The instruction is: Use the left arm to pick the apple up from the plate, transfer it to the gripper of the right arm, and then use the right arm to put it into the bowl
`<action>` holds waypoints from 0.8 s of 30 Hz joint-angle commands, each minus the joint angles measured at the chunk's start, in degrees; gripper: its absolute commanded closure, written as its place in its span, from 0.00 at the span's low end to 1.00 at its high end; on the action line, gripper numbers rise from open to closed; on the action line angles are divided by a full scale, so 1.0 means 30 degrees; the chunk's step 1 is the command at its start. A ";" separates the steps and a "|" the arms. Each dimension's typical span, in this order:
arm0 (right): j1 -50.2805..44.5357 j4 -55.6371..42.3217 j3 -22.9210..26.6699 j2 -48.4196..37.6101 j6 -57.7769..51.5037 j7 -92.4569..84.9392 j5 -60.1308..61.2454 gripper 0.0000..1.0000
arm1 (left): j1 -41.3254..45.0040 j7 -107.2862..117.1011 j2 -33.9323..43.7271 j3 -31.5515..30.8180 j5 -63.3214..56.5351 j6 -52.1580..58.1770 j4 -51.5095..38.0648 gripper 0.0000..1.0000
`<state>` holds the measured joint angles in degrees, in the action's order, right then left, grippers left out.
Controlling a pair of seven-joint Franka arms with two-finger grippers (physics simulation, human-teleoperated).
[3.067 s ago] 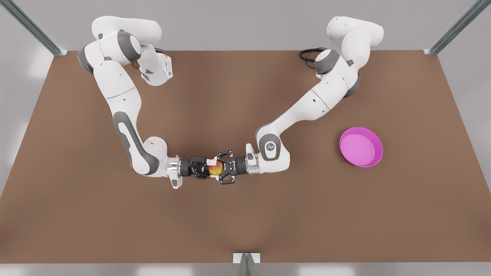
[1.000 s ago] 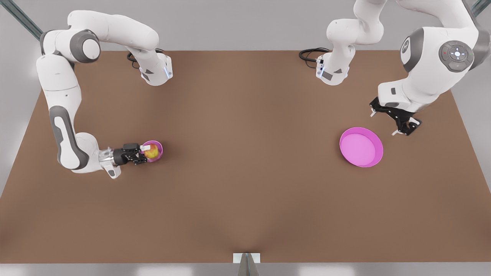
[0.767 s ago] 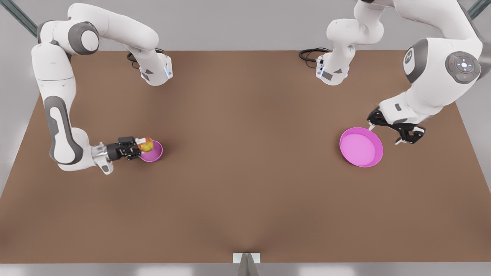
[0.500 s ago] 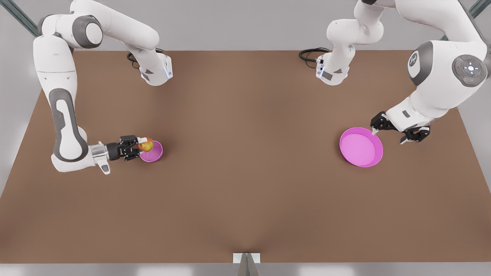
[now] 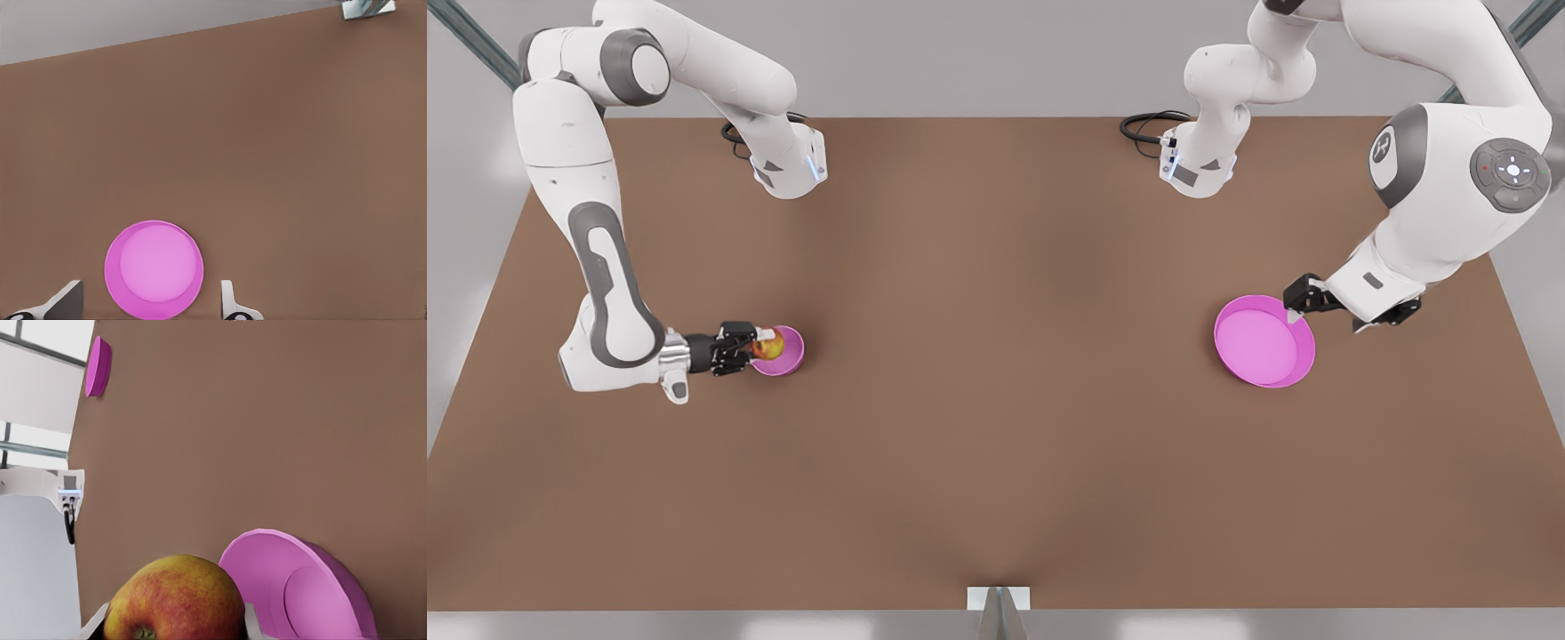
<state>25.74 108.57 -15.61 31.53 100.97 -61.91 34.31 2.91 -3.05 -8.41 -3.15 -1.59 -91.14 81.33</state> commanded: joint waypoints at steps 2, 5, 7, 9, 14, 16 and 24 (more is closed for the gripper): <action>0.0002 0.0020 0.0017 0.0094 0.1733 0.0832 -0.0215 0.30 | -0.0002 0.3186 0.0020 -0.0005 0.0003 -0.0002 -0.0009 0.00; 0.0032 0.0049 0.0047 0.0241 0.1908 0.0832 -0.0215 0.30 | -0.0002 0.3216 0.0020 -0.0005 0.0003 -0.0002 -0.0009 0.00; 0.0178 0.0079 0.0047 0.0475 0.2436 0.0803 -0.0625 0.30 | -0.0002 0.3216 0.0020 -0.0005 0.0003 -0.0002 -0.0009 0.00; 0.0178 0.0108 0.0047 0.0446 0.2348 0.0803 -0.0625 0.20 | 0.0027 0.3216 0.0020 -0.0005 0.0003 -0.0002 -0.0009 0.00; 0.0178 0.0079 -0.0129 0.0417 0.2143 0.0745 -0.0625 0.00 | -0.0002 0.3187 0.0020 -0.0005 0.0003 -0.0002 -0.0009 0.00; 0.0442 -0.0594 -0.0158 0.0095 0.0533 0.2794 -0.0478 0.00 | -0.0002 0.3186 0.0020 -0.0005 0.0003 -0.0002 -0.0009 0.00; 0.0501 -0.4990 -0.5018 -0.3625 -0.1609 1.6589 -0.6654 0.00 | 0.0027 0.3186 0.0020 -0.0005 0.0032 -0.0002 -0.0009 0.00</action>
<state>27.45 94.25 -27.93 22.48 97.48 -49.45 25.72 2.94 3.99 -8.41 -3.15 -1.46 -91.16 81.33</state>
